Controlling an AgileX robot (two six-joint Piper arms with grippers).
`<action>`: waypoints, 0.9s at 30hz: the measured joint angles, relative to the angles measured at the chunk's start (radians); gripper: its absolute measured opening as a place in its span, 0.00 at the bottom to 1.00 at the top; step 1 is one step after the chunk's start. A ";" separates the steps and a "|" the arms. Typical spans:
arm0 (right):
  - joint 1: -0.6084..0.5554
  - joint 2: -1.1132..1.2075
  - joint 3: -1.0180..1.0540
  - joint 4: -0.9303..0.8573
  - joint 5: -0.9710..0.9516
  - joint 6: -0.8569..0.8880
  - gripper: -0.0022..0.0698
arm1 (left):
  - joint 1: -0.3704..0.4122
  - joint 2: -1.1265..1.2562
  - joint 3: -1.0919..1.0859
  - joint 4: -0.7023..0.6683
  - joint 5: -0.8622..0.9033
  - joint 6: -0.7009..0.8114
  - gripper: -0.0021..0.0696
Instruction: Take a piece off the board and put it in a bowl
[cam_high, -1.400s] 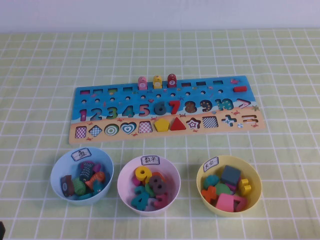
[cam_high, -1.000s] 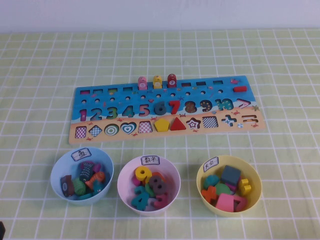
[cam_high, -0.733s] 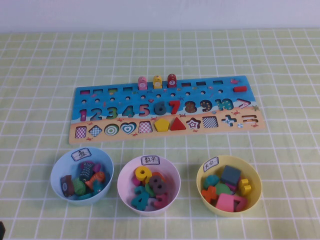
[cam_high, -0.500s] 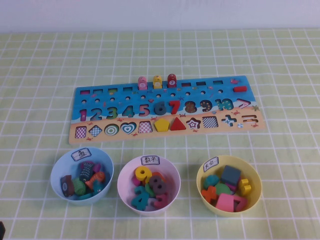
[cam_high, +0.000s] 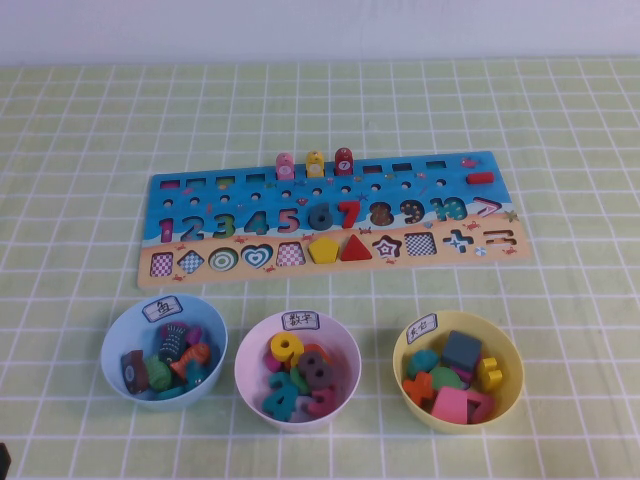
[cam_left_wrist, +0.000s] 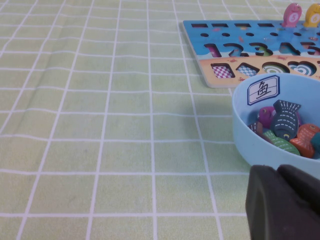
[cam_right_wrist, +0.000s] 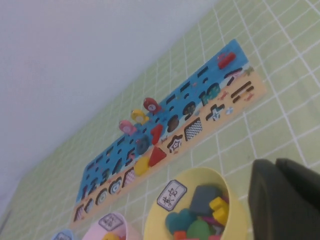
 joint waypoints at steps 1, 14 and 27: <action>0.000 0.000 -0.013 0.000 0.023 -0.046 0.01 | 0.000 0.000 0.000 0.000 0.000 0.000 0.02; 0.000 0.195 -0.410 -0.430 0.235 -0.271 0.01 | 0.000 0.000 0.000 0.000 0.000 0.000 0.02; 0.032 0.719 -0.806 -0.691 0.432 -0.277 0.01 | 0.000 0.000 0.000 0.000 0.000 0.000 0.02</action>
